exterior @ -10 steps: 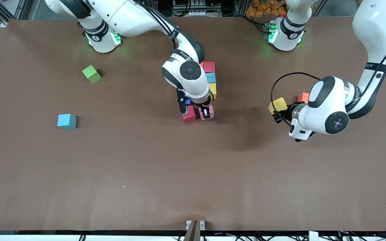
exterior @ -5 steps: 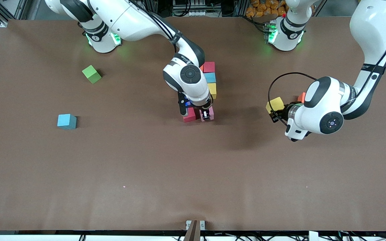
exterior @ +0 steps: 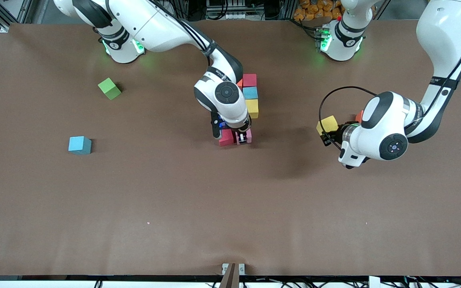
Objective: Form number 2 with 11 blocks
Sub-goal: 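Lower the light-pink cube beside the hot-pink cube and open the right gripper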
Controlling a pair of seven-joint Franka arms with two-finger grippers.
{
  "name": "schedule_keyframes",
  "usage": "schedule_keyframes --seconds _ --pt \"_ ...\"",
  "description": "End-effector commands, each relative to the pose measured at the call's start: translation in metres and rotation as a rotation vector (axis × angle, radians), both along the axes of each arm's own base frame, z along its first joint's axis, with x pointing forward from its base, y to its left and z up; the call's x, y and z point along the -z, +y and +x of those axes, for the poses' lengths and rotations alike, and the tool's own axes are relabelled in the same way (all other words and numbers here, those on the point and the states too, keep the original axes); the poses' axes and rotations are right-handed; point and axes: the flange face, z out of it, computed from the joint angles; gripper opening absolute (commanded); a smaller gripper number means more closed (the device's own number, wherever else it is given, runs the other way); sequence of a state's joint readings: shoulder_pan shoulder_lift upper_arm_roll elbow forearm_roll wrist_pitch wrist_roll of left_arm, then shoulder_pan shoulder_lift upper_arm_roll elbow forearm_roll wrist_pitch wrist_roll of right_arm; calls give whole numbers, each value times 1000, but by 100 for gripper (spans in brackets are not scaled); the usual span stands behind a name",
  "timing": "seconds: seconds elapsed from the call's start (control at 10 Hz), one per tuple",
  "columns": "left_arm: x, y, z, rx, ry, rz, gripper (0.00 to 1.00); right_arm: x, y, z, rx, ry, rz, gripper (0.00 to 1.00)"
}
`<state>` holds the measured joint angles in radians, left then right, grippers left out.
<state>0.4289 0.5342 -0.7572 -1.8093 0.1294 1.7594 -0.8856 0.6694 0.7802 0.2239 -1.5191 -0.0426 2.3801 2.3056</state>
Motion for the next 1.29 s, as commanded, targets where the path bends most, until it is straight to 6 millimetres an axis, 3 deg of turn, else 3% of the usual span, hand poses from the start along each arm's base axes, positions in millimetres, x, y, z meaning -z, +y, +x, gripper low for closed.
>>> schedule_keyframes --seconds 0.0,0.5,1.2 --pt "-2 -4 2 -20 4 -9 0 9 -3 -7 -3 3 -8 0" --pt "-2 -8 1 -13 4 -9 0 20 -9 -12 -23 15 -28 0" --pt "-2 -11 0 -9 5 -10 0 16 -23 -3 -5 45 -68 0"
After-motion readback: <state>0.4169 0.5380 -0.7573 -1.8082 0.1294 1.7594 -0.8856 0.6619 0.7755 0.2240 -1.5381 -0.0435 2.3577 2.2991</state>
